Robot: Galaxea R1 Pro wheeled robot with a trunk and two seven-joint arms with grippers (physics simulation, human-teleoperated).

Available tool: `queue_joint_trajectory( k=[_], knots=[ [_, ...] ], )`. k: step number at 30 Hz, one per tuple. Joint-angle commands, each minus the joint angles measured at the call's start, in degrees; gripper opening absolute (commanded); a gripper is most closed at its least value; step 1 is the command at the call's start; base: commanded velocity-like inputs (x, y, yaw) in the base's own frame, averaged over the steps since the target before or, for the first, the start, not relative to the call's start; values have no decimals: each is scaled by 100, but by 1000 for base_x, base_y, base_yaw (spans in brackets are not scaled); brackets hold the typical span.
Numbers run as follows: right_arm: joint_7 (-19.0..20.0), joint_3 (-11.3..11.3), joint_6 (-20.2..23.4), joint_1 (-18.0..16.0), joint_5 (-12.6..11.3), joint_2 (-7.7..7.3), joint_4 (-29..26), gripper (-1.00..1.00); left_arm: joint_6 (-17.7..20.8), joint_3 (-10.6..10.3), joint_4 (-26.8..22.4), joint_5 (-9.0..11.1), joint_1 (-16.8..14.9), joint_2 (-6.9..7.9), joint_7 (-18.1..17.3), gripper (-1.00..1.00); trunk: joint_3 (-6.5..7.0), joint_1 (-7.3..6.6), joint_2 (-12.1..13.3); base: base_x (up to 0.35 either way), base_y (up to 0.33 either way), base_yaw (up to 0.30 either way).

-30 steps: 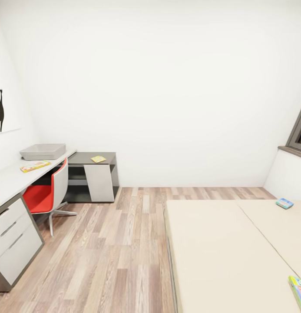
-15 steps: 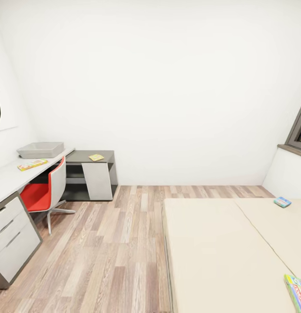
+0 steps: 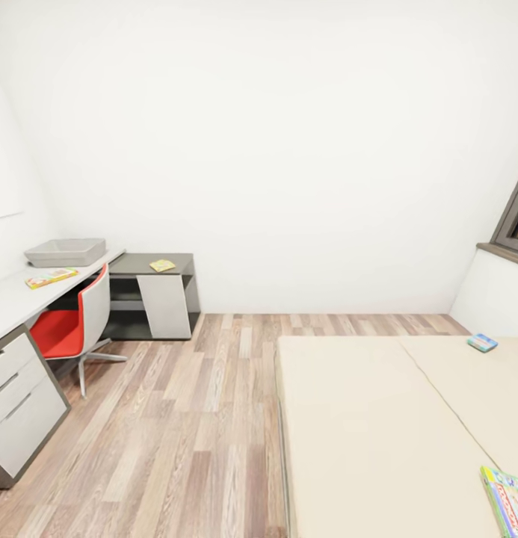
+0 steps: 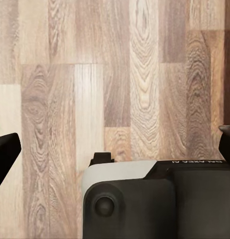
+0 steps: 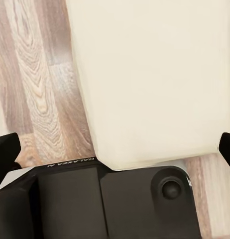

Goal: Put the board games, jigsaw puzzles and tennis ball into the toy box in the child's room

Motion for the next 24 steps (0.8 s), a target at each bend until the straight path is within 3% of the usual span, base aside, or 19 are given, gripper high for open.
queue_joint_trajectory(
  k=[1, 11, 24],
  knots=[
    [-11, -18, 25, -3, -40, 5, -14, 100, -19, -11, 4, 0, -5, 0, 18, 100, -23, 3, -13, 0, -82, 0],
    [-11, -21, 25, -3, -38, 10, -14, 100, -19, -11, 4, -1, -5, 0, 18, 100, -113, 3, -13, 0, -82, 0],
    [-11, -22, 25, -4, -39, 11, -14, 100, -18, -11, 4, 2, -5, 0, 18, 100, -135, 3, -13, 0, -82, 0]
  ],
)
